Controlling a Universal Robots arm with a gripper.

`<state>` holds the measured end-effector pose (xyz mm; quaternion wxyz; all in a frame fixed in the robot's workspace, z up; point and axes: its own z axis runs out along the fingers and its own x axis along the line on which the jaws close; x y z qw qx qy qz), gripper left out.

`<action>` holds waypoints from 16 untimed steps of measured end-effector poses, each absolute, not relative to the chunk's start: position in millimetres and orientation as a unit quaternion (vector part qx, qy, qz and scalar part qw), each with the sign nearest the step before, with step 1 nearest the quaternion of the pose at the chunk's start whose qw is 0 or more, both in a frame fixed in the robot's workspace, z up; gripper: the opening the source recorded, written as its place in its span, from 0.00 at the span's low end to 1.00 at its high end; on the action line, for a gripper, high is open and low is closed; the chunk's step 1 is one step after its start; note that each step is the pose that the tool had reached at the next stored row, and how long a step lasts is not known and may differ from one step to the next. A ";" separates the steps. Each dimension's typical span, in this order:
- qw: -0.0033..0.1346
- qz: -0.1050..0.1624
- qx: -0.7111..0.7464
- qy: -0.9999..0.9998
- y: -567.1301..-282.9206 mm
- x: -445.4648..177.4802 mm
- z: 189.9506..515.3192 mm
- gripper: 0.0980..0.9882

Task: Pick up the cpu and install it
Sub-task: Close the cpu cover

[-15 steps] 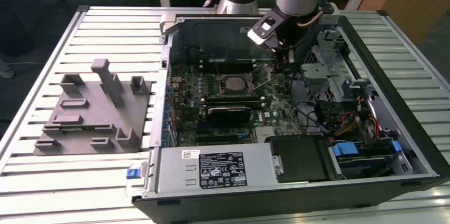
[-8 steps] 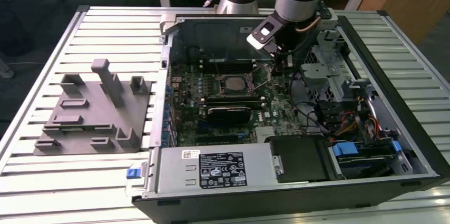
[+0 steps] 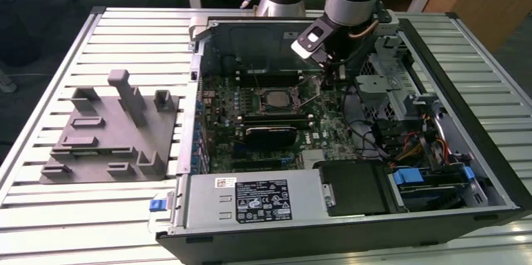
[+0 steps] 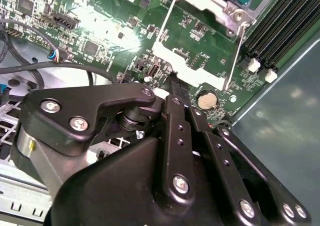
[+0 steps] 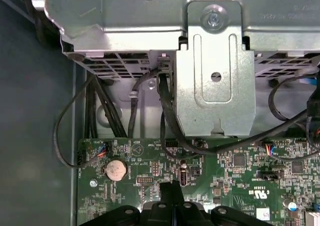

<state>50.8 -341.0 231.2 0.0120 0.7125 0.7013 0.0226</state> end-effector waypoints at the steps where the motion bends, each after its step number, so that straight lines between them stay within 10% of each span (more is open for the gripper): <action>1: 0.012 0.023 0.712 0.701 -341.0 49.3 231.2 0.01; 16: 0.014 0.024 0.712 0.701 -341.0 -0.3 231.2 0.01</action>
